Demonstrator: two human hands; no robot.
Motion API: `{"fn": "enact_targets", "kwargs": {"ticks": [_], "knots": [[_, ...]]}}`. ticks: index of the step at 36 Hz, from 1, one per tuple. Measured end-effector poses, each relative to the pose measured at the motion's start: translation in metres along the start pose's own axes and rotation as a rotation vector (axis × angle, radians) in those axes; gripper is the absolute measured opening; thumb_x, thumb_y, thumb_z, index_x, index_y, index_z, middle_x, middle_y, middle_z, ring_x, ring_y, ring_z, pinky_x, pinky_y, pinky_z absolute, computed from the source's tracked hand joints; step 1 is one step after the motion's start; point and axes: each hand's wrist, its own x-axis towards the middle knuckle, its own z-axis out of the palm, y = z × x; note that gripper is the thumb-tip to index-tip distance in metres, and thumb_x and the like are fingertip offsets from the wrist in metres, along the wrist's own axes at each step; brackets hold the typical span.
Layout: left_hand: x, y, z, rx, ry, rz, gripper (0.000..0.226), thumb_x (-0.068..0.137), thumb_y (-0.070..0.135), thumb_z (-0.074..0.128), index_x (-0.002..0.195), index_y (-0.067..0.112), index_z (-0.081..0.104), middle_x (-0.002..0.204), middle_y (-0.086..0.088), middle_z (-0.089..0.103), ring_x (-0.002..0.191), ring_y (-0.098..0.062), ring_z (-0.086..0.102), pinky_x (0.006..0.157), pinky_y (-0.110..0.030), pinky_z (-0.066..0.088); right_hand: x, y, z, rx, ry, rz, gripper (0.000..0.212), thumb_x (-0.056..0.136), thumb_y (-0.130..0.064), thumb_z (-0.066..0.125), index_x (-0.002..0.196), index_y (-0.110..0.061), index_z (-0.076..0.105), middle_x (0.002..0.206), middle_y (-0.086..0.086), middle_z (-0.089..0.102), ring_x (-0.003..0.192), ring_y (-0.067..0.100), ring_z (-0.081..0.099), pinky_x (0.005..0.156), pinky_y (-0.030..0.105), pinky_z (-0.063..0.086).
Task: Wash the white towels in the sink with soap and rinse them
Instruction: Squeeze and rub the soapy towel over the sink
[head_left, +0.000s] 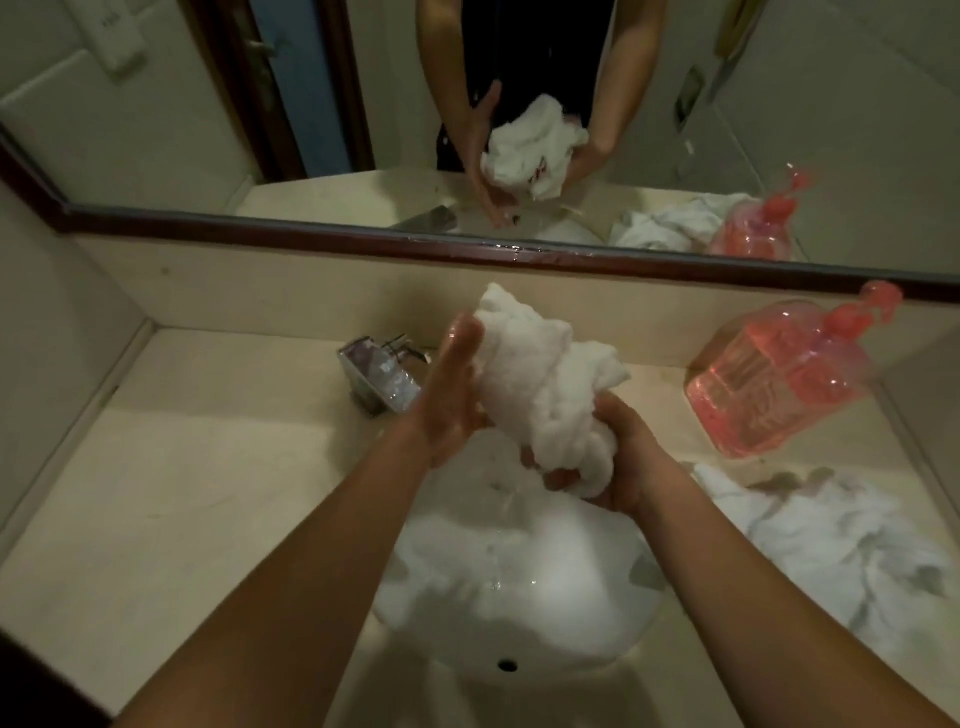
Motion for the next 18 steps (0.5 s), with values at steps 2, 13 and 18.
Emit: {"fn": "enact_targets", "kwargs": {"ticks": [2, 13, 18], "knots": [[0.003, -0.003, 0.003, -0.033, -0.093, -0.03, 0.124, 0.044, 0.078, 0.093, 0.141, 0.008, 0.058, 0.132, -0.018, 0.069, 0.117, -0.033, 0.069, 0.095, -0.047, 0.062, 0.001, 0.001, 0.003, -0.081, 0.021, 0.054, 0.112, 0.018, -0.038, 0.106, 0.118, -0.003, 0.068, 0.096, 0.022, 0.07, 0.082, 0.039, 0.066, 0.048, 0.031, 0.053], [0.024, -0.036, -0.001, 0.003, 0.259, -0.049, 0.061, 0.076, 0.025, 0.092, 0.126, 0.027, 0.057, 0.121, -0.008, 0.074, 0.109, -0.032, 0.076, 0.095, -0.06, 0.061, -0.008, 0.0, 0.023, -0.536, 0.33, -0.04, 0.115, 0.07, -0.025, 0.1, 0.158, -0.036, 0.028, 0.116, -0.001, 0.065, 0.096, 0.028, 0.07, 0.072, 0.057, 0.064], [0.034, -0.04, -0.002, 0.077, 0.309, -0.062, 0.074, 0.061, 0.044, 0.095, 0.126, 0.033, 0.062, 0.119, -0.001, 0.077, 0.107, -0.024, 0.076, 0.094, -0.054, 0.063, 0.008, -0.009, 0.044, -1.121, 0.395, -0.045, 0.138, 0.071, -0.021, 0.098, 0.166, -0.039, 0.0, 0.122, -0.005, 0.059, 0.103, 0.027, 0.071, 0.077, 0.045, 0.062]]}}
